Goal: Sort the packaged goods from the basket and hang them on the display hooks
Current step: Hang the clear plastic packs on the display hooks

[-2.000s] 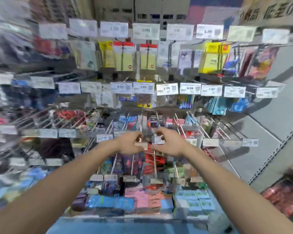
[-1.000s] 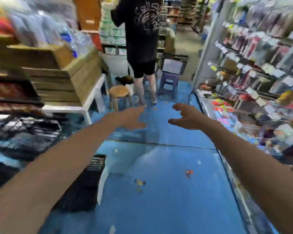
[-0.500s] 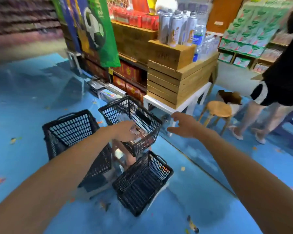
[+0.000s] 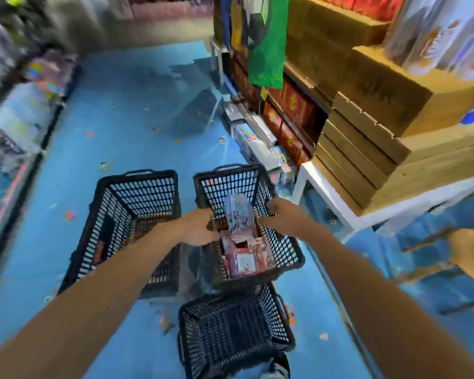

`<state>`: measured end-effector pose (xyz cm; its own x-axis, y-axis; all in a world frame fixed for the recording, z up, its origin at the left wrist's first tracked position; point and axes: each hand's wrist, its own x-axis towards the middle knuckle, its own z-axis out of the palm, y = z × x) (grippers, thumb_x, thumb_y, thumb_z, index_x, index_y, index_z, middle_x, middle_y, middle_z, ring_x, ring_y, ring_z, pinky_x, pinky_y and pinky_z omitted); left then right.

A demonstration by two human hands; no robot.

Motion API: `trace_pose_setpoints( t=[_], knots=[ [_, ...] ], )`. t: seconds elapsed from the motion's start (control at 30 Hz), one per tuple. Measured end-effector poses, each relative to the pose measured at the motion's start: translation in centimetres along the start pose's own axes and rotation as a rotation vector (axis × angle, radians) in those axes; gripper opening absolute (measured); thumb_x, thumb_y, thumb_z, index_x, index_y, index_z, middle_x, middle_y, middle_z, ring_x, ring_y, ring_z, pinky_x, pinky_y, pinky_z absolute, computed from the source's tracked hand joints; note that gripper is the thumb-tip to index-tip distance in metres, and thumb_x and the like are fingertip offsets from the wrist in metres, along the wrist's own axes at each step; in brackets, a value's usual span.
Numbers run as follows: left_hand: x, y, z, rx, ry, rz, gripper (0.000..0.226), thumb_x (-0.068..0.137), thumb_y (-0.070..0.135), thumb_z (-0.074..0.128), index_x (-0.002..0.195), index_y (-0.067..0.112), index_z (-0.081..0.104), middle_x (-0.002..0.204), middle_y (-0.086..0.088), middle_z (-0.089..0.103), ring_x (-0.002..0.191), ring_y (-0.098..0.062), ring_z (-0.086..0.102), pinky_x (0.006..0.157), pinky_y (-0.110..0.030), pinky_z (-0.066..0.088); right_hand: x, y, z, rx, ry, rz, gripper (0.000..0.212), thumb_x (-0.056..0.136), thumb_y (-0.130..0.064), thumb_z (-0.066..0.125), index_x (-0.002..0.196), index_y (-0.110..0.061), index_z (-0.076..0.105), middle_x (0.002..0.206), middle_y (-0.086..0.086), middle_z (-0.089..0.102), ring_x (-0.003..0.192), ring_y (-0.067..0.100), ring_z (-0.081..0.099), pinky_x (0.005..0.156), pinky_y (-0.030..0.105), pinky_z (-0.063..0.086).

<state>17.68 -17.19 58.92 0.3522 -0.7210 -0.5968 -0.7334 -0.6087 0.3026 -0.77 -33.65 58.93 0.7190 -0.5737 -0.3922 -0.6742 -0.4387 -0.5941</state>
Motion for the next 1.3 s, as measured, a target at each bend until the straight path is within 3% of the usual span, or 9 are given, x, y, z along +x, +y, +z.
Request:
trace_pose_setpoints(
  t=[0.33, 0.53, 0.67, 0.7, 0.73, 0.83, 0.93, 1.2, 1.3],
  knots=[
    [7.2, 0.9, -1.8, -0.166, 0.004, -0.107, 0.082, 0.102, 0.049, 0.056, 0.163, 0.01, 0.016, 0.169, -0.01, 0.021, 0.152, -0.03, 0.028, 0.121, -0.041, 0.031, 9.7, 1.8, -3.8, 0.012, -0.106, 0.077, 0.052, 0.097, -0.031, 0.065, 0.132, 0.005, 0.053, 0.124, 0.025, 0.061, 0.099, 0.029, 0.056, 0.088, 0.04, 0.048],
    [10.3, -0.8, -1.5, -0.276, 0.0, -0.139, 0.053, 0.103, 0.04, 0.058, 0.143, 0.013, 0.039, 0.132, -0.004, 0.052, 0.126, -0.026, 0.049, 0.097, -0.036, 0.042, 12.3, 1.4, -2.5, 0.066, -0.073, 0.1, 0.026, 0.092, -0.027, 0.066, 0.083, -0.014, 0.046, 0.076, 0.004, 0.038, 0.069, 0.02, 0.04, 0.063, 0.033, 0.029],
    [13.1, -1.6, -0.9, -0.366, -0.067, -0.148, 0.075, 0.104, 0.041, 0.057, 0.161, 0.012, 0.017, 0.156, -0.005, 0.037, 0.138, -0.027, 0.043, 0.11, -0.041, 0.038, 14.1, 1.4, -1.2, 0.119, -0.118, 0.161, 0.034, 0.093, -0.02, 0.066, 0.073, -0.003, 0.043, 0.069, 0.017, 0.033, 0.064, 0.035, 0.039, 0.075, 0.032, 0.018],
    [13.9, -1.8, -0.5, -0.41, -0.066, -0.163, 0.066, 0.104, 0.039, 0.058, 0.156, 0.014, 0.026, 0.139, 0.002, 0.047, 0.12, -0.018, 0.052, 0.102, -0.038, 0.038, 14.5, 1.4, -0.9, 0.114, -0.144, 0.188, 0.033, 0.094, -0.016, 0.065, 0.077, 0.006, 0.048, 0.072, 0.024, 0.036, 0.076, 0.05, 0.052, 0.092, 0.049, 0.05],
    [15.3, -2.2, 0.1, -0.439, -0.051, -0.179, 0.046, 0.103, 0.036, 0.06, 0.141, 0.02, 0.039, 0.111, 0.011, 0.047, 0.095, -0.006, 0.049, 0.092, -0.034, 0.037, 15.3, 1.7, -0.5, 0.12, -0.168, 0.195, 0.032, 0.096, -0.013, 0.064, 0.077, 0.008, 0.049, 0.073, 0.021, 0.039, 0.065, 0.034, 0.044, 0.062, 0.034, 0.04],
    [18.7, -2.8, 1.3, -0.535, -0.04, -0.223, 0.027, 0.1, 0.032, 0.066, 0.09, 0.032, 0.041, 0.087, 0.013, 0.038, 0.074, -0.002, 0.039, 0.077, -0.029, 0.036, 18.4, 3.1, 1.1, 0.157, -0.189, 0.165, 0.036, 0.099, -0.008, 0.06, 0.068, -0.017, 0.043, 0.068, -0.001, 0.04, 0.058, 0.014, 0.036, 0.046, 0.017, 0.03],
    [23.6, -4.0, 4.2, -0.681, 0.022, -0.251, 0.05, 0.088, 0.05, 0.071, 0.127, 0.023, 0.056, 0.126, 0.0, 0.061, 0.115, -0.022, 0.061, 0.099, -0.039, 0.049, 23.4, 6.4, 5.1, 0.242, -0.286, 0.234, 0.032, 0.097, -0.005, 0.064, 0.078, -0.025, 0.047, 0.074, -0.002, 0.048, 0.064, 0.014, 0.044, 0.059, 0.026, 0.037],
    [34.3, -5.7, 12.6, -0.973, 0.091, -0.436, 0.058, 0.092, 0.04, 0.074, 0.136, 0.022, 0.04, 0.119, 0.009, 0.055, 0.115, -0.019, 0.058, 0.091, -0.032, 0.051, 32.1, 14.5, 15.0, 0.214, -0.28, 0.327, 0.038, 0.089, -0.015, 0.071, 0.118, -0.018, 0.046, 0.107, 0.002, 0.058, 0.097, 0.021, 0.057, 0.089, 0.04, 0.052],
    [36.3, -5.4, 13.7, -0.958, 0.158, -0.462, 0.058, 0.1, 0.034, 0.066, 0.147, 0.017, 0.036, 0.118, 0.005, 0.051, 0.11, -0.015, 0.052, 0.079, -0.022, 0.043, 34.4, 16.4, 17.9, 0.214, -0.294, 0.316, 0.038, 0.089, -0.014, 0.069, 0.123, -0.014, 0.052, 0.103, 0.005, 0.065, 0.09, 0.025, 0.067, 0.072, 0.044, 0.059]
  ],
)
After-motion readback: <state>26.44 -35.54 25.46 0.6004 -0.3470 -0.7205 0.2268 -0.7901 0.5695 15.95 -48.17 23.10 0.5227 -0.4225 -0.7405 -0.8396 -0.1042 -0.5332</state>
